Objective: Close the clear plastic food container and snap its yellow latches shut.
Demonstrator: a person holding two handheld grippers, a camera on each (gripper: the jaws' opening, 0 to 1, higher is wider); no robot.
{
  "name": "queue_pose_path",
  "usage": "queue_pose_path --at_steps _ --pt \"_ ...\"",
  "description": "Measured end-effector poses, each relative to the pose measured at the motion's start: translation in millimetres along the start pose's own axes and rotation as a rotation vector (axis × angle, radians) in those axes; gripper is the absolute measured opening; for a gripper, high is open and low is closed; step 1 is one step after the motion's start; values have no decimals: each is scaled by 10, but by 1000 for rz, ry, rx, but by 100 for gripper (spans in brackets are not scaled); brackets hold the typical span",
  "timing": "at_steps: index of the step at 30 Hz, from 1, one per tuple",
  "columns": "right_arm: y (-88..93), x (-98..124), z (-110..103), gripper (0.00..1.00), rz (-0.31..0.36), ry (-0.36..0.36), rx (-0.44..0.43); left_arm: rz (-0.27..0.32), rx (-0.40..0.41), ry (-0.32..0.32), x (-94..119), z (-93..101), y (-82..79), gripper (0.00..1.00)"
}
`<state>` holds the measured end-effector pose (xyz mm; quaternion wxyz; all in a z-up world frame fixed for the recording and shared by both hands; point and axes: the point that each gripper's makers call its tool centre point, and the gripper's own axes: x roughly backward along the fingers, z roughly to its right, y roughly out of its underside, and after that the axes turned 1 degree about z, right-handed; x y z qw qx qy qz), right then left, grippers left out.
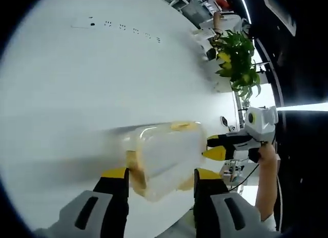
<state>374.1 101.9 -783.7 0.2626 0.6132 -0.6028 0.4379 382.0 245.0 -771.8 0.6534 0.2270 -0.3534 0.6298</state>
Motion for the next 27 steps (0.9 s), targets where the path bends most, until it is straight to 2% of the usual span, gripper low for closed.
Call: queue_pose_path --at_steps 4,5,7,9,11,14,21,27 --pt "-9 -10 -6 25 -9 5 4 -4 -62 -72 -15 -140 -11 29" --pt "-8 -11 -10 25 -10 7 6 -4 -72 -69 -17 -152 -23 26" --pt "-8 -17 -17 25 -13 12 4 6 -47 -109 -16 -237 -23 19" --pt "1 -20 -27 25 -15 15 8 2 -43 -82 -51 -185 8 20" --pt "9 -22 -32 24 -15 15 8 -4 -84 -87 -36 -190 -4 19" --pt "14 -29 -44 24 -18 15 6 -11 -89 -89 -35 -193 -10 18" --pt "15 -41 -61 23 -42 24 8 -25 -68 -76 -31 -218 -33 15" --pt "18 -40 -56 22 -39 7 -4 -29 -4 -52 -19 -243 -53 12"
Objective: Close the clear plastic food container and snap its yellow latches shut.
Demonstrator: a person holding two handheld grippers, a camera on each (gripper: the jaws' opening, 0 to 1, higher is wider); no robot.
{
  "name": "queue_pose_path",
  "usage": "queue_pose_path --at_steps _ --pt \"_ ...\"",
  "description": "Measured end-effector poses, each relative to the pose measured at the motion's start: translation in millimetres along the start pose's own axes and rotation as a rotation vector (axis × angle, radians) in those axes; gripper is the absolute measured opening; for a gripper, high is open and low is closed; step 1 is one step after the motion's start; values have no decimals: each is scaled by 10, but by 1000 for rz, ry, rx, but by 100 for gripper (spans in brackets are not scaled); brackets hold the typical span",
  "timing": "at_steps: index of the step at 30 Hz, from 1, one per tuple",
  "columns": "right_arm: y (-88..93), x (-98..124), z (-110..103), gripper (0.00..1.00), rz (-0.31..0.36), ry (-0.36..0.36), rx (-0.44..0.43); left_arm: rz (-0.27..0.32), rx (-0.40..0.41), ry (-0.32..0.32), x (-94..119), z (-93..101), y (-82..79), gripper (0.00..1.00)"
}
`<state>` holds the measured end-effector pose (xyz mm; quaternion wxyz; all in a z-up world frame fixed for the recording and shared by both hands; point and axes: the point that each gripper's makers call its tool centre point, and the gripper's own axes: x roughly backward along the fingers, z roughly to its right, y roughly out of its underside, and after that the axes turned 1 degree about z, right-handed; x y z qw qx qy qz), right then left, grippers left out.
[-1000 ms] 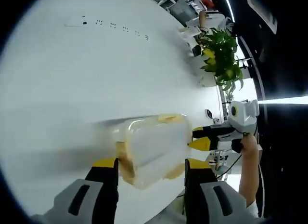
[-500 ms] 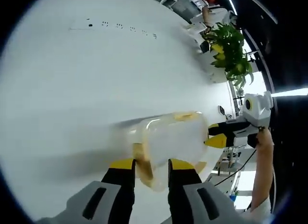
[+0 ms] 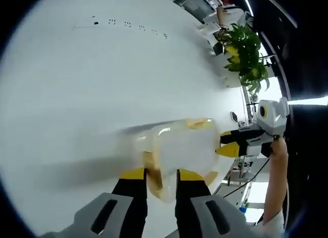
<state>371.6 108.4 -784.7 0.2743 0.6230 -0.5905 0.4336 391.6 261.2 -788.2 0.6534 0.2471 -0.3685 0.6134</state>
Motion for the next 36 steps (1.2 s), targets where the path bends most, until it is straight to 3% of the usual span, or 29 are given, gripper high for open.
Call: queue_pose_path --at_steps 9,10,11,14,19,25,30,32,34,36 --pt "44 43 8 21 -12 8 -14 -5 -21 -2 -207 -15 -36 11" --pt "89 55 -42 19 -48 -43 -24 -5 -13 1 -225 -12 -34 11" --pt "35 21 -8 19 -5 -20 -54 -1 -14 1 -233 -12 -33 11" --pt "79 7 -34 19 -9 -52 -75 5 -24 -4 -285 19 -40 11" --pt "92 4 -64 21 -2 -57 -64 10 -54 2 -251 95 70 12" --pt "84 26 -42 22 7 -62 -32 24 -115 12 -190 110 58 14" --pt "26 57 -5 23 -12 36 16 74 -256 -20 -110 107 -10 15" --pt "-17 79 32 25 -18 99 107 105 -343 -59 -59 119 -35 16" --pt "-14 93 22 26 -24 154 161 175 -423 -128 10 93 -114 18" --pt "4 99 -31 22 -32 168 208 188 -464 -124 93 144 -105 18"
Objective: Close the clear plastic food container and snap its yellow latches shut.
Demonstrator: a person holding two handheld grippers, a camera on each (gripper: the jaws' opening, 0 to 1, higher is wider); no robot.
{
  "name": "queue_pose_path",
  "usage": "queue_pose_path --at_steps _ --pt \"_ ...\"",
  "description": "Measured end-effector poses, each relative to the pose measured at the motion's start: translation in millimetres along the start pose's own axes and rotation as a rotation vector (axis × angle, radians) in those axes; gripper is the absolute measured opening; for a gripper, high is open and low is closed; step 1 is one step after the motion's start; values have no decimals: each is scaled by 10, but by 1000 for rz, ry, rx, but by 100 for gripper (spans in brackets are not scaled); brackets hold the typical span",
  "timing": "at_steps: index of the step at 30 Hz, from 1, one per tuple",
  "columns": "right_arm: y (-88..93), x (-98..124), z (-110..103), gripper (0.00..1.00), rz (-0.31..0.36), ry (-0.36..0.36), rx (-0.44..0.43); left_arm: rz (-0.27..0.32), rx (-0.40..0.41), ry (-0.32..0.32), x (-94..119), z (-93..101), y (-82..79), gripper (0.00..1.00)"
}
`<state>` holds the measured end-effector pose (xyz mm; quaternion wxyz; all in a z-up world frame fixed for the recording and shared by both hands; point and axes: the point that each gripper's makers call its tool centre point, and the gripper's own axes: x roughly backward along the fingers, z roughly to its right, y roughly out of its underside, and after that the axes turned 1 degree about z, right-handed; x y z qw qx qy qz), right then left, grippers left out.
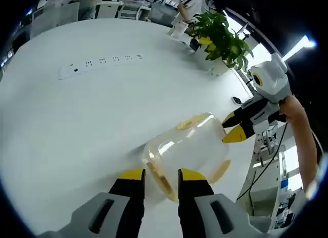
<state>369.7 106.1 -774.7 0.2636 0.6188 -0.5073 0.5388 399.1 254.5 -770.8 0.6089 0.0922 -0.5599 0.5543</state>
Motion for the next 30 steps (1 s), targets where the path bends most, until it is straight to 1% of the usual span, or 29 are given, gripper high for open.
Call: queue_pose_path --at_steps 1,2,3,4,6,8,10,12,14,16,17,21,23,25,27,28,30 --pt "22 11 30 21 -17 26 23 13 6 5 47 12 -25 17" --pt "44 14 19 21 -31 39 47 39 6 -1 89 10 -77 17" --pt "43 24 27 20 -37 51 49 55 -6 -2 130 -1 -112 17" --pt "28 43 -17 20 -31 45 47 77 -6 2 168 13 -158 17" --pt "-40 104 -54 20 -11 36 45 90 5 30 221 58 -187 17" --pt "-98 153 -72 21 10 41 44 94 6 44 246 85 -197 17" --pt "-147 200 -101 20 18 50 63 102 -3 53 248 110 -208 17" --pt "-195 225 -147 19 28 52 81 108 -33 64 247 149 -208 17" --pt "-227 228 -170 20 30 58 98 111 -36 73 233 180 -205 17" --pt "-251 216 -143 17 21 96 113 115 -45 110 212 276 -207 18" --pt "-268 205 -150 15 17 104 148 121 -52 123 200 327 -219 18" --pt "-309 144 -239 11 17 96 173 144 -125 157 165 460 -254 17" --pt "-357 117 -276 7 30 92 185 150 -154 171 132 514 -249 14" --pt "-414 79 -324 3 46 81 194 160 -189 191 89 573 -246 9" --pt "-457 41 -372 0 54 68 198 170 -206 190 46 603 -244 7" --pt "-509 14 -379 0 58 61 200 172 -224 195 23 627 -240 6" --pt "-527 -24 -418 0 59 52 208 174 -241 190 -17 645 -234 3"
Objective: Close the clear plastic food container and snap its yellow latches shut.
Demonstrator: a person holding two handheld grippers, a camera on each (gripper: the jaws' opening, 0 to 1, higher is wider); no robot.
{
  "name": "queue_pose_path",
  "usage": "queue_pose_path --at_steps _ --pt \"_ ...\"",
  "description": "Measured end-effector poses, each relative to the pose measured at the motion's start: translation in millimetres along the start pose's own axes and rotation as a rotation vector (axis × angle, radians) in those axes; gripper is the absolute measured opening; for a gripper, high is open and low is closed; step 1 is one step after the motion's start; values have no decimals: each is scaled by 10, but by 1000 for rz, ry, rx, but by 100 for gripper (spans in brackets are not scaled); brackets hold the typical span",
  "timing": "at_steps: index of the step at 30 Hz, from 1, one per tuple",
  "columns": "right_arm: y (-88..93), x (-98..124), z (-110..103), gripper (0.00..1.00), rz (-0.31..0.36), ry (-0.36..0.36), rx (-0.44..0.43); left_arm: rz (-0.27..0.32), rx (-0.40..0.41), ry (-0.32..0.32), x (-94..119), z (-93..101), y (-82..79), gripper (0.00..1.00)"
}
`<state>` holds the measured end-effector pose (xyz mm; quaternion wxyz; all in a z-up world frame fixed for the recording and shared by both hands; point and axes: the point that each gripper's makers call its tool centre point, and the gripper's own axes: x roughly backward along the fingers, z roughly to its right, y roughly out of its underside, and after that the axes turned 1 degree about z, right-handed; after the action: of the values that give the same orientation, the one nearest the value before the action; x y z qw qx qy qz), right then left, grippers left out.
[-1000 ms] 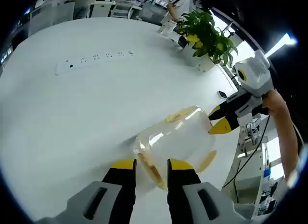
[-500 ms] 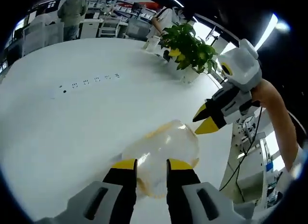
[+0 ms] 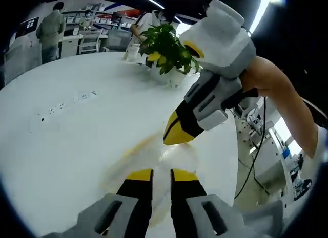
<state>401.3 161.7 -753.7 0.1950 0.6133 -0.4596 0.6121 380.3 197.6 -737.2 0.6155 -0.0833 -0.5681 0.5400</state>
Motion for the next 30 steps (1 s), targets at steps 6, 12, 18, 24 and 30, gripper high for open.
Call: queue_pose_path --at_steps 6,12,18,24,30 --pt "-8 -173 -139 0 -20 -43 27 -8 -39 12 -150 77 84 0" --pt "-156 -208 -61 0 25 -6 40 -11 -43 27 -194 104 119 0" --pt "-316 -222 -4 0 74 19 40 -35 -56 51 -199 173 237 3" --pt "-397 -298 27 0 95 46 48 -31 -78 66 -193 191 234 9" --pt "-382 -400 113 0 79 77 40 -30 -150 85 -177 267 260 17"
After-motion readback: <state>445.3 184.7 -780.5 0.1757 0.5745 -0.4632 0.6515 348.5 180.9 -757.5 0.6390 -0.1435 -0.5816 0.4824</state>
